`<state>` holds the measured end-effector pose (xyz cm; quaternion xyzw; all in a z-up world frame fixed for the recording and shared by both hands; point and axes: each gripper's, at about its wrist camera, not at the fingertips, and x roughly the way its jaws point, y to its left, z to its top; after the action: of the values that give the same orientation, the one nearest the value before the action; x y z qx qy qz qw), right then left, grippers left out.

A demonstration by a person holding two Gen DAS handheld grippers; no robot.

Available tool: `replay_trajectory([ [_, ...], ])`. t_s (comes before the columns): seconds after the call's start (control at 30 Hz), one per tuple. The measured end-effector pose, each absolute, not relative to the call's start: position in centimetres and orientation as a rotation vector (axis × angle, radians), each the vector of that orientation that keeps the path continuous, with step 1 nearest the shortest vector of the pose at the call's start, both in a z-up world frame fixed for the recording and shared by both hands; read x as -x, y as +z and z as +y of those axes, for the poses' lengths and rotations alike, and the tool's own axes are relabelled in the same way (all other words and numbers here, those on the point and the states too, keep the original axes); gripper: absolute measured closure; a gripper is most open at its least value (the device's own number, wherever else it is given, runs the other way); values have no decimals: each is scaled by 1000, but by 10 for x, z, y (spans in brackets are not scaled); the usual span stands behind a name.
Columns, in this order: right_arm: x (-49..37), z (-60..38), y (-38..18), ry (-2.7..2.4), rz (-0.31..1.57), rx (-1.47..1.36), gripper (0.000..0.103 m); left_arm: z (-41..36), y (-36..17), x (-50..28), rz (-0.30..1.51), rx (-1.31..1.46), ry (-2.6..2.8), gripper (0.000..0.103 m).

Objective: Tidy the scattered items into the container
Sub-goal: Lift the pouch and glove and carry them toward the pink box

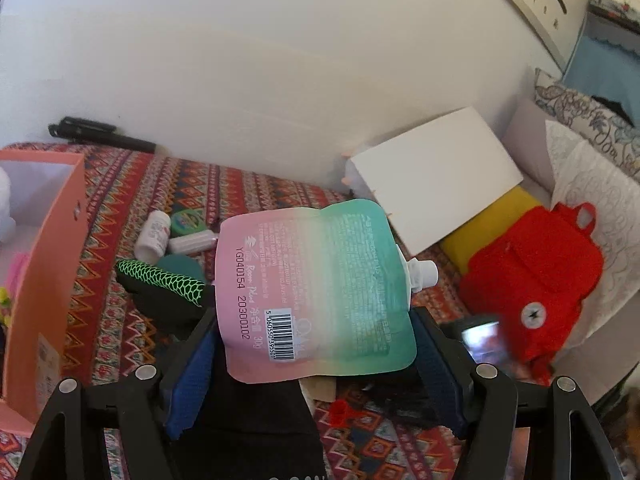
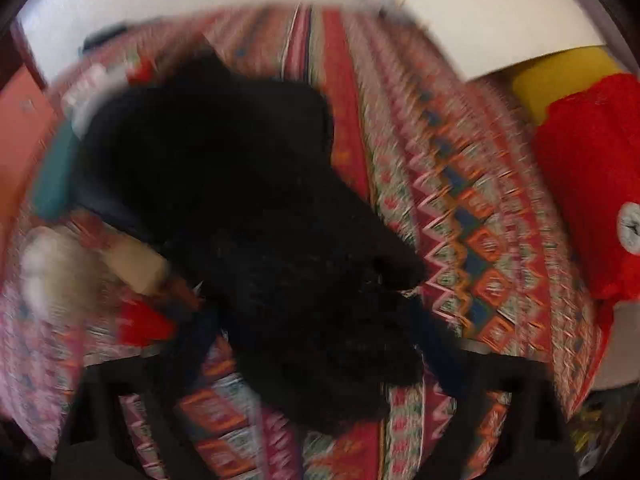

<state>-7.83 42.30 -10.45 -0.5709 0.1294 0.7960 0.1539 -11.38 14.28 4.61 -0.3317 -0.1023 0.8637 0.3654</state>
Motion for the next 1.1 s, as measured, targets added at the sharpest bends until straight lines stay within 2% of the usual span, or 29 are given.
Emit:
replay_trajectory([
  [0.03,71,433,-96,2293,501,1592,88,143,47,113,-262,851,2220,27],
  [0.1,54,439,-55,2396,572,1401,89,143,48,112,-254,844,2224,27],
  [0.23,10,418,41,2631,501,1000,89,145,52,109,-252,831,2231,27],
  [0.37,-27,386,94,2746,383,734,89,147,60,104,-264,810,2228,27],
  [0.47,-38,369,109,2778,326,658,89,145,67,98,-269,785,2220,27],
  [0.77,-42,349,119,2813,374,624,89,131,92,86,-307,711,2213,27],
  [1.1,-22,289,141,2879,298,532,89,89,108,91,-379,651,2245,27],
])
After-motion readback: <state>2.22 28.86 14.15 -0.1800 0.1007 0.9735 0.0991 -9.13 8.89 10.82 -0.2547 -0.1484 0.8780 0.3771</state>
